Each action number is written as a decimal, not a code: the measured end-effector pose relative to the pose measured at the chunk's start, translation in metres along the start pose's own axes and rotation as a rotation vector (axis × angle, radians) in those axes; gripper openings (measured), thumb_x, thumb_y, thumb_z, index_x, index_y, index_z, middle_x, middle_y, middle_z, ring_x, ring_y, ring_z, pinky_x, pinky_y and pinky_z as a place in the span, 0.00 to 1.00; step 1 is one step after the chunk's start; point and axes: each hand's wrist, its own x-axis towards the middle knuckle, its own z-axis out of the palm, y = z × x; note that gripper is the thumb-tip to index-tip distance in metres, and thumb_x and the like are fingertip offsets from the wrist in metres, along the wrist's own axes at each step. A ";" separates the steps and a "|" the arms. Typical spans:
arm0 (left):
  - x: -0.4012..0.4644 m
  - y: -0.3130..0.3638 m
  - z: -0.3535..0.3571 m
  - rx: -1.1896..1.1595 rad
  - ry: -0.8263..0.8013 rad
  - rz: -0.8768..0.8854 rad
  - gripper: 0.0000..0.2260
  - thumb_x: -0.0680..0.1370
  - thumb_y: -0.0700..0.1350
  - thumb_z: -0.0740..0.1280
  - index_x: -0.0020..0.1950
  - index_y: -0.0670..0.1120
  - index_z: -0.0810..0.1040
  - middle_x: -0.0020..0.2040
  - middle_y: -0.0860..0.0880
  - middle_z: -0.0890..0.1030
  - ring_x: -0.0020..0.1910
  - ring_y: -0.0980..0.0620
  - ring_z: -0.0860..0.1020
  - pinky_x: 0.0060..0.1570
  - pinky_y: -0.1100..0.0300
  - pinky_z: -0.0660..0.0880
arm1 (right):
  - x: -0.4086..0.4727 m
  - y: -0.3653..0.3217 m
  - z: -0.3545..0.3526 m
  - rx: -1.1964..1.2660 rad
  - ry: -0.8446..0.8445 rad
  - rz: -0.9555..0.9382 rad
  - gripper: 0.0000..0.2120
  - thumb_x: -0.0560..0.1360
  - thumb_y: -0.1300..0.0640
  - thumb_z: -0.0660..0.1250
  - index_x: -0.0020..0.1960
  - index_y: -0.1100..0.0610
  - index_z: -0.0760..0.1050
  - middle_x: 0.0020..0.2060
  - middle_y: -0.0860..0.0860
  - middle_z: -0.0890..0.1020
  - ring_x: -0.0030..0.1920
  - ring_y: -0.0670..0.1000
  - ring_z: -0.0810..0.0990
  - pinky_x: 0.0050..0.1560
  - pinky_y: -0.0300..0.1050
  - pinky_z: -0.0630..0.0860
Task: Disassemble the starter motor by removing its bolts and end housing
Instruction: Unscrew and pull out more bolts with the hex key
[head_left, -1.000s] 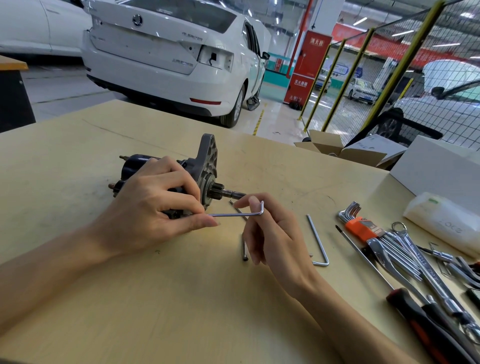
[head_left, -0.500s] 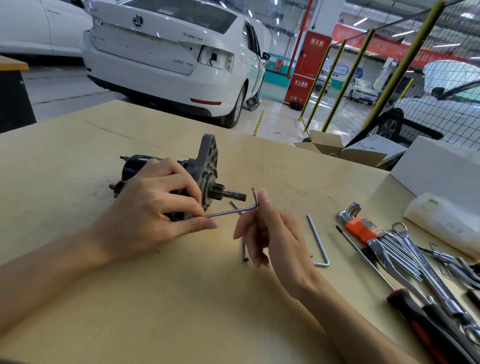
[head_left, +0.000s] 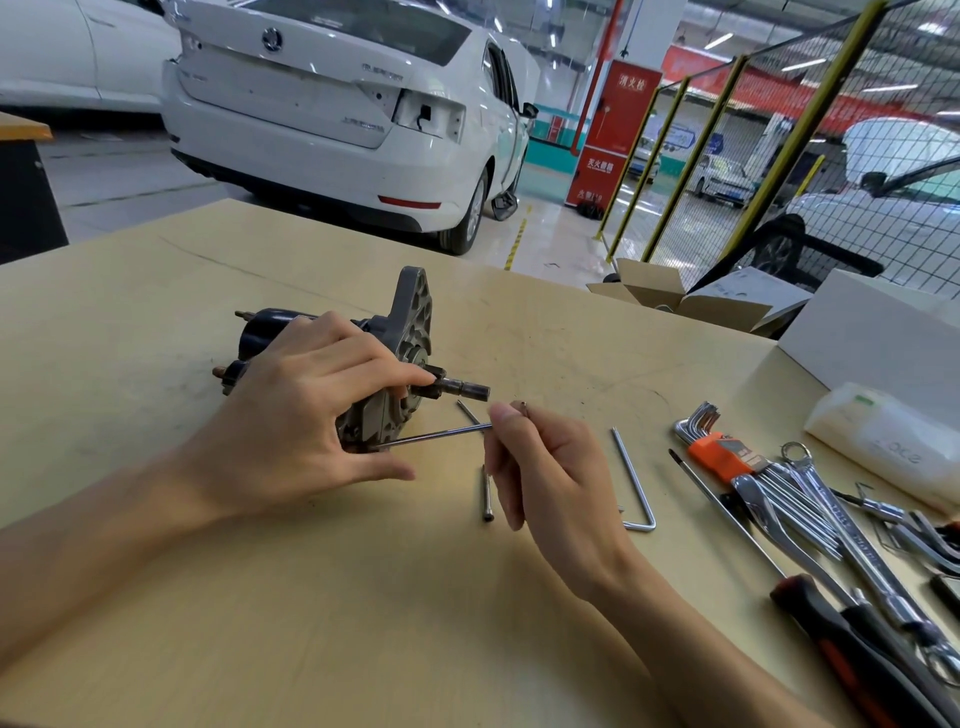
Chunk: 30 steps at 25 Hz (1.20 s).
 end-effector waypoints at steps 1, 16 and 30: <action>0.000 -0.001 0.001 0.025 -0.003 0.004 0.26 0.67 0.59 0.78 0.59 0.46 0.83 0.49 0.52 0.82 0.51 0.51 0.74 0.51 0.52 0.69 | 0.000 0.000 0.000 0.012 0.006 -0.001 0.22 0.81 0.53 0.57 0.33 0.64 0.71 0.20 0.51 0.70 0.21 0.46 0.67 0.25 0.38 0.66; -0.001 -0.002 0.001 0.015 0.005 0.029 0.21 0.67 0.45 0.82 0.58 0.47 0.83 0.48 0.54 0.82 0.51 0.52 0.72 0.49 0.53 0.68 | -0.002 -0.002 0.000 0.053 -0.076 0.019 0.21 0.84 0.54 0.56 0.35 0.62 0.73 0.21 0.53 0.73 0.21 0.47 0.68 0.25 0.35 0.65; -0.001 0.001 -0.001 0.016 0.004 0.009 0.15 0.70 0.48 0.74 0.55 0.48 0.84 0.47 0.55 0.82 0.50 0.52 0.73 0.49 0.51 0.69 | -0.001 -0.003 0.000 0.028 -0.076 0.018 0.21 0.84 0.51 0.55 0.38 0.61 0.76 0.24 0.51 0.76 0.22 0.48 0.70 0.26 0.36 0.67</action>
